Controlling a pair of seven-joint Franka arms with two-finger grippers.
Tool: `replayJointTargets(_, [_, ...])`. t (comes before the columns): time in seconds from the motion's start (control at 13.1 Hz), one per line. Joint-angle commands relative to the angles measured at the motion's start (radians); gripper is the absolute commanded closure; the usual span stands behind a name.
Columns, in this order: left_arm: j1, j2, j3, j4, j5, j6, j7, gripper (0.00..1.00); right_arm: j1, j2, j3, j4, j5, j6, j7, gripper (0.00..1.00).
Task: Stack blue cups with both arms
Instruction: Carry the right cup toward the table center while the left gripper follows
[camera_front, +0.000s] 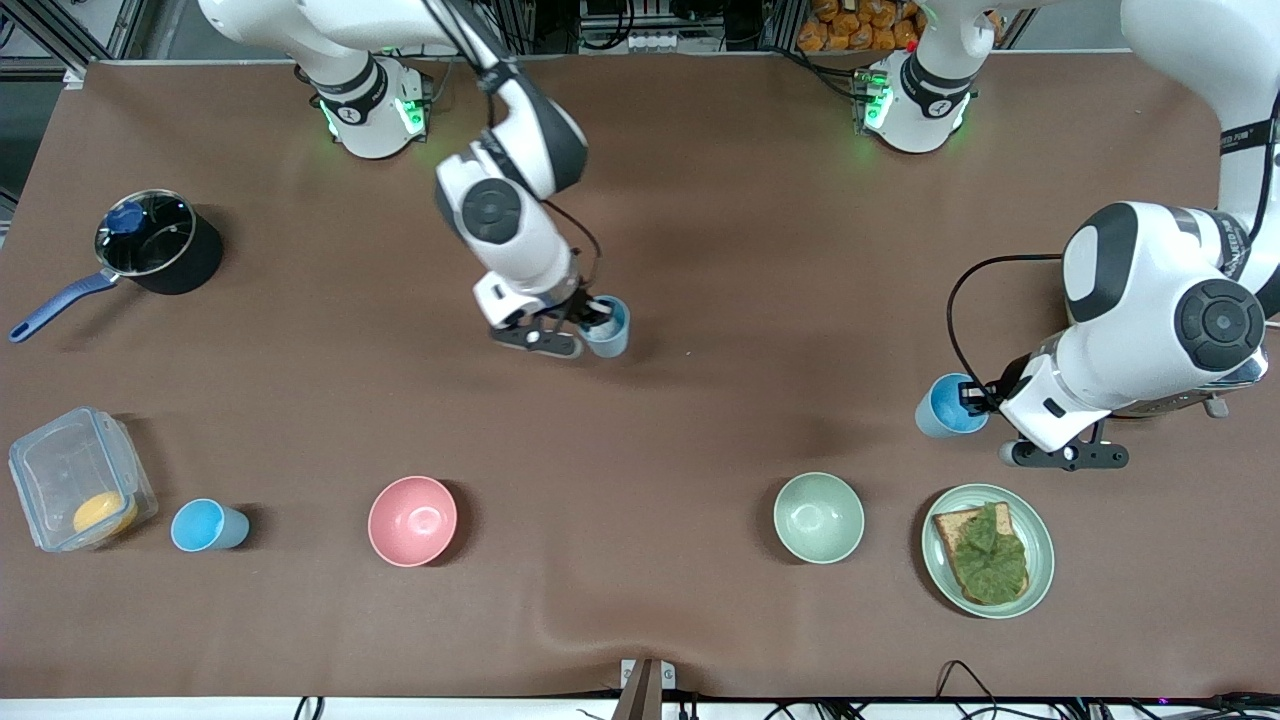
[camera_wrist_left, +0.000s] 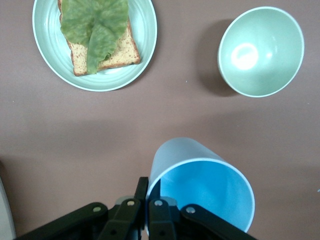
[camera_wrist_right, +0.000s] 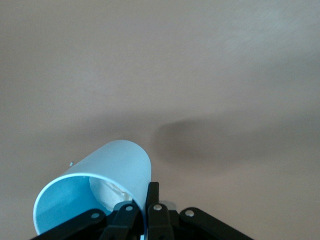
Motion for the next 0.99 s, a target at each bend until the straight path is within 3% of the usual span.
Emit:
replayJointTargets(0.0, [0.003, -0.012, -0.019, 0.024, -0.004, -0.033, -0.055, 1.00, 0.039, 0.092, -0.018, 0.073, 0.008, 0.018, 0.062, 1.00])
replayJointTargets(0.38, [-0.013, -0.007, -0.105, 0.046, -0.002, -0.033, -0.250, 1.00, 0.050, 0.152, -0.018, 0.084, 0.012, 0.059, 0.067, 1.00])
replayJointTargets(0.61, [-0.017, 0.002, -0.158, 0.047, -0.002, -0.028, -0.353, 1.00, 0.033, 0.143, -0.020, 0.116, 0.012, 0.026, 0.071, 0.58])
replayJointTargets(0.77, [-0.054, 0.010, -0.163, 0.049, -0.002, -0.023, -0.411, 1.00, 0.009, 0.137, -0.026, 0.168, 0.008, -0.075, 0.065, 0.28])
replayJointTargets(0.92, [-0.082, 0.019, -0.163, 0.047, -0.017, -0.007, -0.492, 1.00, -0.031, 0.120, -0.026, 0.243, 0.006, -0.202, 0.056, 0.17])
